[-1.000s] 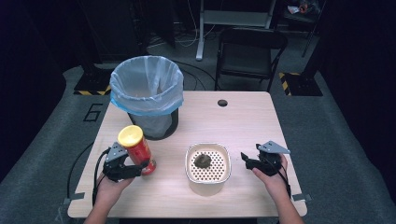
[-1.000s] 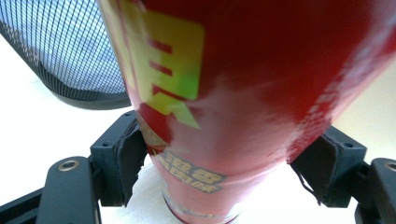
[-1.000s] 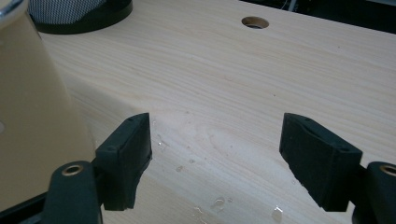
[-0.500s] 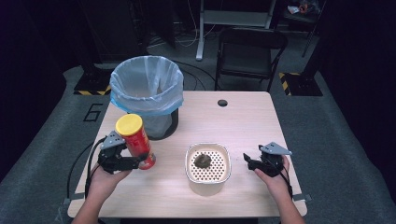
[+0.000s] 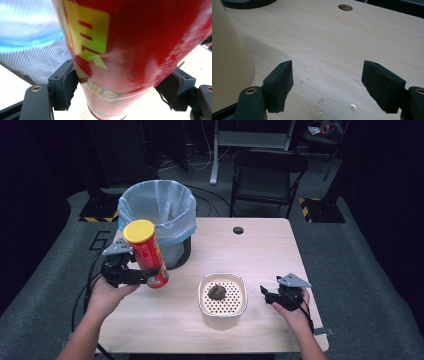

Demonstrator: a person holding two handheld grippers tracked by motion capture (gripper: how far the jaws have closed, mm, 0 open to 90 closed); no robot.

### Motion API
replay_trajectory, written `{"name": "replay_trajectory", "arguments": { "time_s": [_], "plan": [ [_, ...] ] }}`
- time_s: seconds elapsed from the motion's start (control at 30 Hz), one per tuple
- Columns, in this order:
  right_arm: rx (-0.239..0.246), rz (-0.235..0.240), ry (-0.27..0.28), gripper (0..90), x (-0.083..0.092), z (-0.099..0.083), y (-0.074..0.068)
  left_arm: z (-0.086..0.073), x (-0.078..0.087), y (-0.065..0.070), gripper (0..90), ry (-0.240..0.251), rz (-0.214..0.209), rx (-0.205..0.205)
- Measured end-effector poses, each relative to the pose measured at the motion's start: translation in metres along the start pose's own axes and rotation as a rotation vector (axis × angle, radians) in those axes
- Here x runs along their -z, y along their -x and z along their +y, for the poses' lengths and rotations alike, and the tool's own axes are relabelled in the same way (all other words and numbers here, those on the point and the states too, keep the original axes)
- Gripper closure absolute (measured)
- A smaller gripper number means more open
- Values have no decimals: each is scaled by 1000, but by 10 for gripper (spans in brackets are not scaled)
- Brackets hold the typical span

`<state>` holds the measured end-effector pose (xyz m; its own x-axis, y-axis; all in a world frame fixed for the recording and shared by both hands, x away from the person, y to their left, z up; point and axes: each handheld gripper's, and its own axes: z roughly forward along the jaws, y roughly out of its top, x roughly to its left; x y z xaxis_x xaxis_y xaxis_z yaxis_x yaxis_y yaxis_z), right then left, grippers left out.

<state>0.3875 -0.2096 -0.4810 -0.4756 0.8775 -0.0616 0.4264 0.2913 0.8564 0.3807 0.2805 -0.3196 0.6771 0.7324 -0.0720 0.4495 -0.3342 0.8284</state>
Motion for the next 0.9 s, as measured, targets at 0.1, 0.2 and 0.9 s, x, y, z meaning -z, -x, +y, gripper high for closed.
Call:
{"name": "replay_trajectory", "arguments": {
  "time_s": [0.1, 0.2, 0.9],
  "plan": [
    [2, -1, -9, 246, -1, -2, -1, 10, 5, -2, 235, 7, -15, 8],
    [-1, 0, -22, 246, -1, -4, 1, 20, 10, -3, 235, 9, -23, 10],
    [-21, -5, -25, 250, -1, -6, 5, 104, 47, 0, 234, -5, 24, -26]
  ]
}}
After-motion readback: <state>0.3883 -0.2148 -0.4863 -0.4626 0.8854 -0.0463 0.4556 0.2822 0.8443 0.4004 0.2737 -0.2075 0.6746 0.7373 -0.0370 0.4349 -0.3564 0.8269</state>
